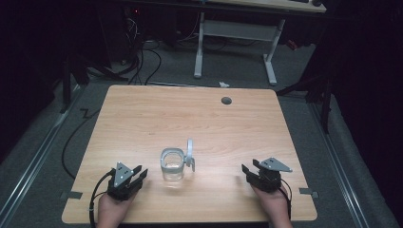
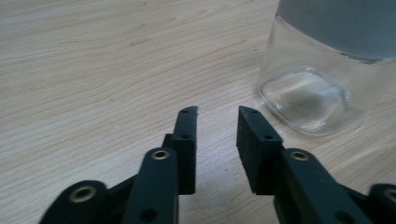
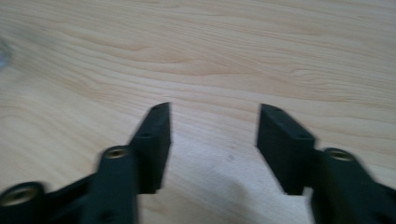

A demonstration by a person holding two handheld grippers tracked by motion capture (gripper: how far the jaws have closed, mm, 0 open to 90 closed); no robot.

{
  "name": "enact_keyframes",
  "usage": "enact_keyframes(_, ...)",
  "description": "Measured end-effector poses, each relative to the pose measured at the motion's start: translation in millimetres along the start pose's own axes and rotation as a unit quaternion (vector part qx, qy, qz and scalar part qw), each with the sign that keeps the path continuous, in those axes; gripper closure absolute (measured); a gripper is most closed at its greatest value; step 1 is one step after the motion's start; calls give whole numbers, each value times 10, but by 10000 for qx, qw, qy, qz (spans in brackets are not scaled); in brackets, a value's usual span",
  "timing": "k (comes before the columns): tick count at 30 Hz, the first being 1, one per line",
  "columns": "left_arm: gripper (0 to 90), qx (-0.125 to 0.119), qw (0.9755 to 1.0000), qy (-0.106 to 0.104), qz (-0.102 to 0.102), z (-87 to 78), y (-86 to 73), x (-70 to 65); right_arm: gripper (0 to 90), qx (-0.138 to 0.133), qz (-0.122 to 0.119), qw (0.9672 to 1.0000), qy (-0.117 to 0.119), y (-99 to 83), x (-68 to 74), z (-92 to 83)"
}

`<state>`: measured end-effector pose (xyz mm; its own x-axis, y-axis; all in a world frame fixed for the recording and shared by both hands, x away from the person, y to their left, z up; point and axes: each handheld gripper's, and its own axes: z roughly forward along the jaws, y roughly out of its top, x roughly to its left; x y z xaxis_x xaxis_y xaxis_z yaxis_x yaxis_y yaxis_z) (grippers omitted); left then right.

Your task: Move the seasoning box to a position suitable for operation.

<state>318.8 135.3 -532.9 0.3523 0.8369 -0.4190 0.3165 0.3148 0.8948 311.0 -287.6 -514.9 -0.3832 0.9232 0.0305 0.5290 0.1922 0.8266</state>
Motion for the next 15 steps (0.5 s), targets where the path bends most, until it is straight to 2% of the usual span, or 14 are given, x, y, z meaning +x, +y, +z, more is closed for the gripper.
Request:
enact_keyframes(2, 725, 26, 10000, 10, 23, 17, -2, -20, 551, -33, 41, 10000, 5, -13, 3, -7)
enact_keyframes(5, 793, 4, 9999, -57, -142, 42, 18, -59, 559, 3, 81, 9999, 60, -44, 14, -16)
enact_keyframes(6, 840, 21, 9998, -98, -189, 57, 18, -72, 559, -8, 88, 9999, 61, -50, 13, -21)
enact_keyframes(10, 893, 125, 9998, -98, -146, 131, -30, -136, 559, -108, 231, 9996, 120, -62, -7, -38)
enact_keyframes(12, 900, 146, 9997, -147, -126, 156, -48, -166, 577, -125, 298, 9994, 129, -63, -2, -45)
enact_keyframes(15, 900, 61, 9995, -230, -196, 178, -46, -205, 638, -171, 197, 9996, 113, -54, 9, -57)
